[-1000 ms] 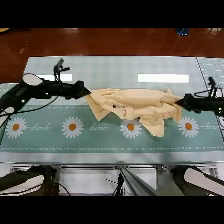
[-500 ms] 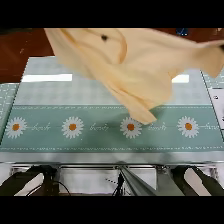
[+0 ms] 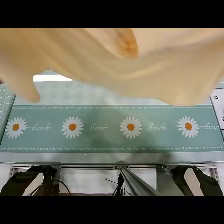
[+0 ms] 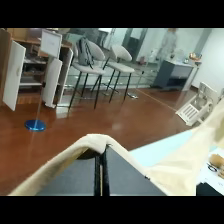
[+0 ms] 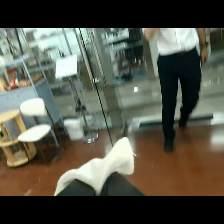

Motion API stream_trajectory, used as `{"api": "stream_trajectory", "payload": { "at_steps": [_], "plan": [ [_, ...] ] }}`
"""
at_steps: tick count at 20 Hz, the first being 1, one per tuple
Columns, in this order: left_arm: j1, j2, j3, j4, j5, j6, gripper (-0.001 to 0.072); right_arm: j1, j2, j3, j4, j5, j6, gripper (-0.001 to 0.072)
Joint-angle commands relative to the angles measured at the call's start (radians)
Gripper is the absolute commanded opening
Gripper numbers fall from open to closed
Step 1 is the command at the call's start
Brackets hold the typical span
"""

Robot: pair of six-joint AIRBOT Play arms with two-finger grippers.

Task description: Fold the shirts.

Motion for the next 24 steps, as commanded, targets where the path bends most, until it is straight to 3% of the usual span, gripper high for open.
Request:
{"api": "stream_trajectory", "payload": {
  "at_steps": [1, 5, 10, 13, 16, 19, 23, 24],
  "plan": [
    [0.001, 0.035, 0.009, 0.041, -0.140, -0.080, 0.0023, 0.000, -0.018, 0.136, 0.000, -0.056, 0.055, 0.0017],
    [0.001, 0.029, -0.055, 0.128, -0.298, -0.135, 0.0023, 0.021, -0.164, 0.238, -0.003, 0.041, 0.077, 0.0017],
    [0.000, 0.027, -0.385, 0.139, -0.306, -0.122, 0.0023, 0.189, -0.438, 0.241, -0.054, 0.190, 0.060, 0.0017],
    [0.001, 0.027, -0.652, 0.140, -0.257, -0.063, 0.0023, 0.367, -0.607, 0.241, -0.260, 0.159, 0.055, 0.0017],
    [0.001, 0.027, -0.854, 0.140, -0.172, -0.006, 0.0023, 0.492, -0.763, 0.241, -0.405, 0.043, 0.056, 0.0017],
    [0.000, 0.024, -0.989, 0.140, -0.093, -0.006, 0.0023, 0.529, -0.892, 0.241, -0.407, -0.070, 0.111, 0.0017],
    [0.000, -0.011, -1.090, 0.139, -0.089, 0.014, 0.0023, 0.538, -1.024, 0.241, -0.404, -0.001, 0.148, 0.0020],
    [0.000, -0.021, -1.101, 0.139, -0.089, 0.023, 0.0023, 0.538, -1.038, 0.241, -0.412, 0.019, 0.148, 0.0049]
  ]
}}
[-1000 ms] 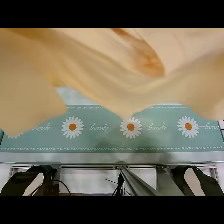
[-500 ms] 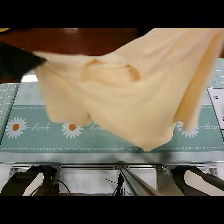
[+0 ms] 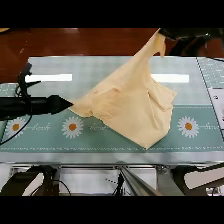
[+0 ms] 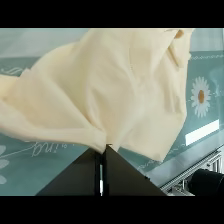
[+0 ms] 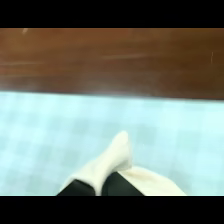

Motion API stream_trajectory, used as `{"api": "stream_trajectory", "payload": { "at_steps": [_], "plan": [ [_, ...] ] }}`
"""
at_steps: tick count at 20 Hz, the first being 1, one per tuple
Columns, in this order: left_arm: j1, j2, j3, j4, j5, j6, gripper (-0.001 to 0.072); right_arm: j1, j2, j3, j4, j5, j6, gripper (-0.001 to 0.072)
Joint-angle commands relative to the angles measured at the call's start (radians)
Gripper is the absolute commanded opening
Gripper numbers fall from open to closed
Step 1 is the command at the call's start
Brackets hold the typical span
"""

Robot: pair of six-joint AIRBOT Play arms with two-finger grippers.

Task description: Fold the shirts.

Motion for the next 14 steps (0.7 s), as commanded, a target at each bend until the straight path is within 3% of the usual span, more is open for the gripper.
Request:
{"api": "stream_trajectory", "payload": {
  "at_steps": [1, 2, 3, 6, 8, 10, 14],
  "plan": [
    [0.000, -0.030, -0.078, 0.000, 0.018, 0.037, 0.0024, 0.014, -0.082, 0.001, -0.039, 0.048, 0.023, 0.0194],
    [0.000, -0.035, -0.080, 0.000, 0.023, 0.040, 0.0024, 0.008, -0.078, 0.001, -0.047, 0.068, 0.011, 0.0312],
    [0.001, -0.038, -0.080, 0.000, 0.028, 0.040, 0.0023, -0.005, -0.065, 0.001, -0.047, 0.094, -0.013, 0.0367],
    [0.000, -0.039, -0.080, 0.000, 0.042, 0.040, 0.0024, -0.089, 0.029, 0.001, -0.126, 0.208, -0.052, 0.0372],
    [0.000, -0.039, -0.080, 0.000, 0.042, 0.040, 0.0023, -0.171, 0.106, 0.001, -0.290, 0.363, -0.052, 0.0372],
    [0.000, -0.039, -0.080, 0.000, 0.042, 0.052, 0.0024, -0.252, 0.144, -0.004, -0.516, 0.608, -0.087, 0.0372],
    [0.000, -0.038, -0.080, 0.000, 0.039, 0.066, 0.0024, -0.465, 0.308, -0.295, -0.401, 0.653, -0.072, 0.0373]
  ]
}}
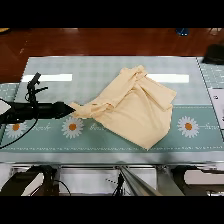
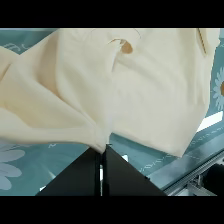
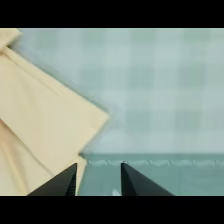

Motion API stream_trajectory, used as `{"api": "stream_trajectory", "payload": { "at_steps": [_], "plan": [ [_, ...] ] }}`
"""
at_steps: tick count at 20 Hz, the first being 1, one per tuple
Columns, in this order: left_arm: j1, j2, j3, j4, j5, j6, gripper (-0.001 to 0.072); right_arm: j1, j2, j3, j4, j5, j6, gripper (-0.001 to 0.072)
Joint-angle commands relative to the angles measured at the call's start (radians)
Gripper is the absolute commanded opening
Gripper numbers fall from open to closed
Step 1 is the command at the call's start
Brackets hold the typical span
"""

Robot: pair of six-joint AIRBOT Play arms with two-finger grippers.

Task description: Fold the shirts.

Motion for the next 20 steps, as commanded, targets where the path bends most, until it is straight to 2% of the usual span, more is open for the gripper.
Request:
{"api": "stream_trajectory", "payload": {
  "at_steps": [1, 3, 4, 6, 9, 15, 20],
  "plan": [
    [0.000, 0.000, -0.001, 0.000, -0.001, 0.010, 0.0024, -0.167, 0.174, -0.303, -0.014, 0.096, -0.030, 0.0381],
    [0.000, 0.000, -0.001, 0.000, -0.001, 0.033, 0.0024, -0.251, 0.307, -0.599, 0.083, 0.021, -0.032, 0.0489],
    [0.000, 0.000, -0.001, 0.000, 0.000, 0.034, 0.0023, -0.283, 0.364, -0.736, 0.165, -0.016, -0.052, 0.0517],
    [0.000, 0.000, -0.001, 0.000, 0.000, 0.036, 0.0023, -0.307, 0.458, -0.978, 0.306, -0.075, -0.106, 0.0517],
    [0.000, 0.000, -0.001, 0.000, -0.001, 0.035, 0.0024, -0.290, 0.552, -1.230, 0.348, -0.142, -0.164, 0.0517],
    [0.000, 0.000, -0.001, 0.000, -0.001, 0.036, 0.0024, -0.290, 0.649, -1.455, 0.467, -0.216, -0.212, 0.0517],
    [0.000, 0.000, -0.001, 0.000, 0.000, 0.035, 0.0024, -0.290, 0.649, -1.461, 0.486, -0.233, -0.205, 0.0515]
  ]
}}
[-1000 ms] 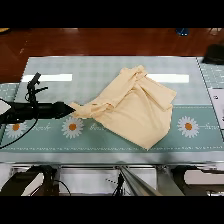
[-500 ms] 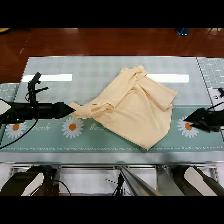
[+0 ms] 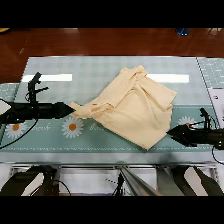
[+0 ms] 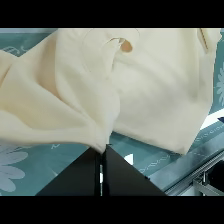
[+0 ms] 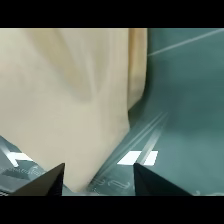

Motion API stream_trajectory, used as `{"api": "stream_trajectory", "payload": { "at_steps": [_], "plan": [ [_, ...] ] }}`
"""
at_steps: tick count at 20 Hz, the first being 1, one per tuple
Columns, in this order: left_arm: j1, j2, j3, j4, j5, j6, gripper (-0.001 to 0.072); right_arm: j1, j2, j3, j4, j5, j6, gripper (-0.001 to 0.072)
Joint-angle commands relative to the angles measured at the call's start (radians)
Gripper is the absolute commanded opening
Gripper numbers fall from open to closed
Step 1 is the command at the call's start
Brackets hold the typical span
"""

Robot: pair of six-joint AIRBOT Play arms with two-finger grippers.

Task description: Fold the shirts.

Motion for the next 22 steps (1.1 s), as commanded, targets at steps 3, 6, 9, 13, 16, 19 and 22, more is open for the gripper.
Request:
{"api": "stream_trajectory", "payload": {
  "at_steps": [3, 6, 9, 13, 16, 19, 22],
  "plan": [
    [0.000, 0.000, 0.000, 0.000, 0.001, 0.000, 0.0024, -0.001, 0.008, -0.037, 0.023, -0.029, 0.038, 0.0516],
    [0.000, 0.000, 0.000, 0.000, 0.001, 0.000, 0.0024, -0.001, 0.008, -0.043, 0.021, -0.051, 0.056, 0.0515],
    [0.000, 0.000, 0.000, 0.000, 0.001, 0.000, 0.0024, 0.044, 0.001, -0.043, 0.013, -0.076, 0.072, 0.0514],
    [0.000, 0.000, 0.000, 0.000, 0.001, 0.000, 0.0024, 0.283, -0.058, -0.042, 0.014, -0.201, 0.161, 0.0514],
    [0.001, 0.000, 0.000, 0.000, 0.001, 0.000, 0.0024, 0.390, -0.102, -0.042, 0.030, -0.305, 0.226, 0.0453],
    [0.002, 0.000, 0.000, 0.000, 0.005, 0.000, 0.0024, 0.427, -0.118, -0.035, 0.120, -0.395, 0.227, 0.0029],
    [0.039, 0.000, 0.047, 0.000, 0.008, 0.000, 0.0023, 0.427, -0.113, 0.101, 0.181, -0.259, 0.106, 0.0019]
  ]
}}
